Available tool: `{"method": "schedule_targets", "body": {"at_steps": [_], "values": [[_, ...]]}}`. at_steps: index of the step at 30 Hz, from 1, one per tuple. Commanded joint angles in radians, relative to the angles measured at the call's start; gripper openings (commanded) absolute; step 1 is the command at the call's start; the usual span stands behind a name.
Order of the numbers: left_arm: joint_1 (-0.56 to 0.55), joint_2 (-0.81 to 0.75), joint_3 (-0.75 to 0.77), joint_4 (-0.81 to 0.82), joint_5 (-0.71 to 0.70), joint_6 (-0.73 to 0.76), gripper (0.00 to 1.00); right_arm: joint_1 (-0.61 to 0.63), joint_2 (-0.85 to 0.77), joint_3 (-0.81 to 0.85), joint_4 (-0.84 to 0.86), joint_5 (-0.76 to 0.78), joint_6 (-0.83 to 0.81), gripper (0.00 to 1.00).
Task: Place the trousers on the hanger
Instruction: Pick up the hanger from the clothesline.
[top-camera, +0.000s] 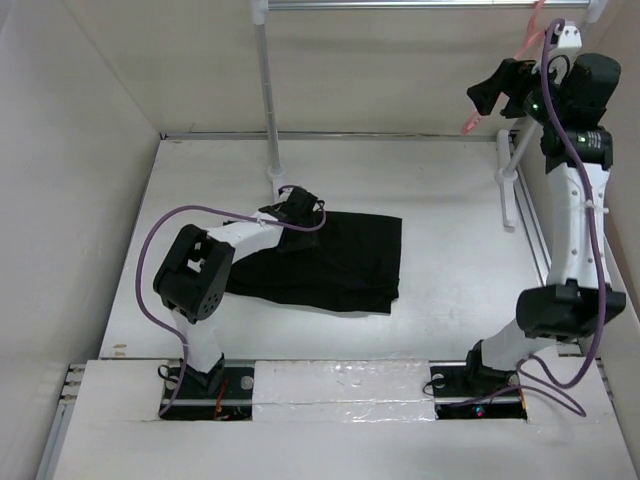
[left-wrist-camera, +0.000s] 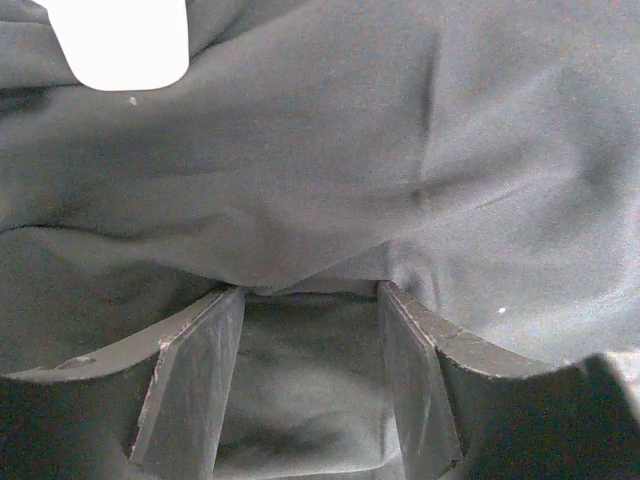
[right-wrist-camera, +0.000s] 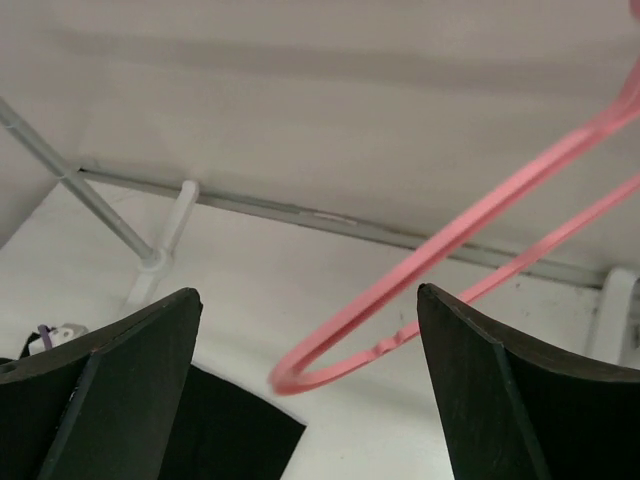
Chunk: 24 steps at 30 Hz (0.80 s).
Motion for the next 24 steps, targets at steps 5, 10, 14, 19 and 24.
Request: {"method": "schedule_targets", "body": {"at_steps": [5,10,14,19,24], "values": [[0.012,-0.096,0.018,-0.112,0.053,0.009,0.54,-0.063,0.03,-0.115,0.247,-0.065,0.265,0.97],[0.012,-0.176,-0.026,-0.112,0.099,-0.01,0.54,-0.063,0.043,-0.189,0.365,-0.089,0.334,0.99],[0.012,-0.221,-0.033,-0.115,0.125,-0.016,0.54,-0.063,0.025,-0.336,0.585,-0.123,0.492,0.95],[0.012,-0.241,-0.002,-0.137,0.127,-0.007,0.54,-0.063,0.019,-0.409,0.714,-0.137,0.55,0.79],[0.012,-0.261,0.007,-0.123,0.153,-0.01,0.54,-0.052,0.081,-0.4,0.872,-0.187,0.667,0.82]]}}
